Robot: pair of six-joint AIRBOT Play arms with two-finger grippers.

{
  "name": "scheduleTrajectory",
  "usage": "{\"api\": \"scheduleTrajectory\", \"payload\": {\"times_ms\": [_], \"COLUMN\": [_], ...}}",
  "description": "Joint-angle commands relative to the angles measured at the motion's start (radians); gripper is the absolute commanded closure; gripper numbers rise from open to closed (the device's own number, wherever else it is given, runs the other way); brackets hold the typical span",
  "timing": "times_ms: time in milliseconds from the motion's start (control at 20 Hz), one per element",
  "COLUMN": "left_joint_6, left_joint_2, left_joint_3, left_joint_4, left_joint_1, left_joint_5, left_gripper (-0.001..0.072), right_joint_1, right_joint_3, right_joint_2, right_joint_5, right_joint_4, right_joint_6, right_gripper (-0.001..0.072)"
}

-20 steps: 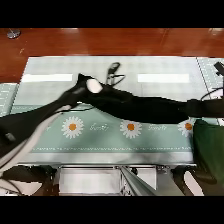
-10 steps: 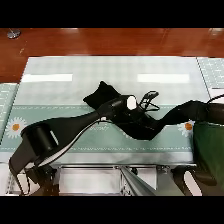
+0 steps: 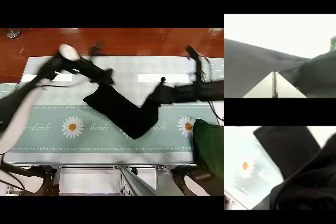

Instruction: Fold the shirts.

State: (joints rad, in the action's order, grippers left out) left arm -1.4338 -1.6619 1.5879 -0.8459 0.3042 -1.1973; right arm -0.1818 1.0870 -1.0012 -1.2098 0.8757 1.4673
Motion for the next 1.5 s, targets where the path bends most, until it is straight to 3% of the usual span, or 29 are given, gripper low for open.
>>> {"api": "scheduleTrajectory", "payload": {"times_ms": [0, 200, 300, 500, 550, 600, 650, 700, 850, 1000, 1100, 1150, 1300, 1450], "left_joint_6": [0.000, 0.058, 0.064, 0.064, 0.064, 0.064, 0.064, 0.065, 0.084, 0.084, 0.083, 0.083, 0.083, 0.083], "left_joint_2": [0.206, 0.592, 0.786, 1.061, 1.091, 1.108, 1.110, 1.103, 1.101, 1.101, 1.101, 1.101, 1.101, 1.101], "left_joint_3": [-0.105, -0.492, -0.676, -0.990, -1.046, -1.095, -1.125, -1.143, -1.146, -1.145, -1.145, -1.145, -1.147, -1.147], "left_joint_4": [-0.145, -0.137, -0.132, 0.041, 0.074, 0.097, 0.110, 0.111, 0.111, 0.111, 0.111, 0.112, 0.114, 0.114], "left_joint_1": [-0.264, -0.476, -0.495, -0.494, -0.495, -0.495, -0.495, -0.495, -0.495, -0.495, -0.495, -0.495, -0.495, -0.484], "left_joint_5": [-0.069, 0.019, 0.058, 0.123, 0.145, 0.164, 0.170, 0.171, 0.176, 0.166, 0.166, 0.166, 0.166, 0.169], "left_gripper": [0.0687, 0.0687, 0.0687, 0.0686, 0.0686, 0.0686, 0.0686, 0.0686, 0.0686, 0.0686, 0.0686, 0.0686, 0.0686, 0.0686], "right_joint_1": [-0.164, -0.277, -0.309, -0.332, -0.329, -0.325, -0.320, -0.309, -0.184, 0.023, 0.124, 0.167, 0.212, 0.142], "right_joint_3": [0.255, 0.579, 0.735, 0.959, 0.969, 0.969, 0.969, 0.969, 0.969, 0.945, 0.810, 0.663, 0.045, -0.523], "right_joint_2": [-0.301, -0.638, -0.787, -1.028, -1.059, -1.077, -1.086, -1.084, -0.996, -0.844, -0.686, -0.580, -0.249, -0.019], "right_joint_5": [0.032, -0.001, -0.022, 0.008, 0.036, 0.050, 0.042, 0.015, -0.154, -0.433, -0.509, -0.436, -0.022, 0.353], "right_joint_4": [-0.007, -0.006, -0.007, 0.015, 0.008, -0.004, -0.023, -0.042, -0.008, 0.055, 0.204, 0.224, 0.142, -0.183], "right_joint_6": [0.009, 0.039, 0.042, 0.111, 0.129, 0.129, 0.130, 0.111, 0.068, 0.059, 0.012, 0.017, 0.051, 0.083], "right_gripper": [0.0679, 0.0679, 0.0679, 0.0669, 0.0619, 0.0480, 0.0207, 0.0089, 0.0089, 0.0089, 0.0089, 0.0089, 0.0089, 0.0090]}}
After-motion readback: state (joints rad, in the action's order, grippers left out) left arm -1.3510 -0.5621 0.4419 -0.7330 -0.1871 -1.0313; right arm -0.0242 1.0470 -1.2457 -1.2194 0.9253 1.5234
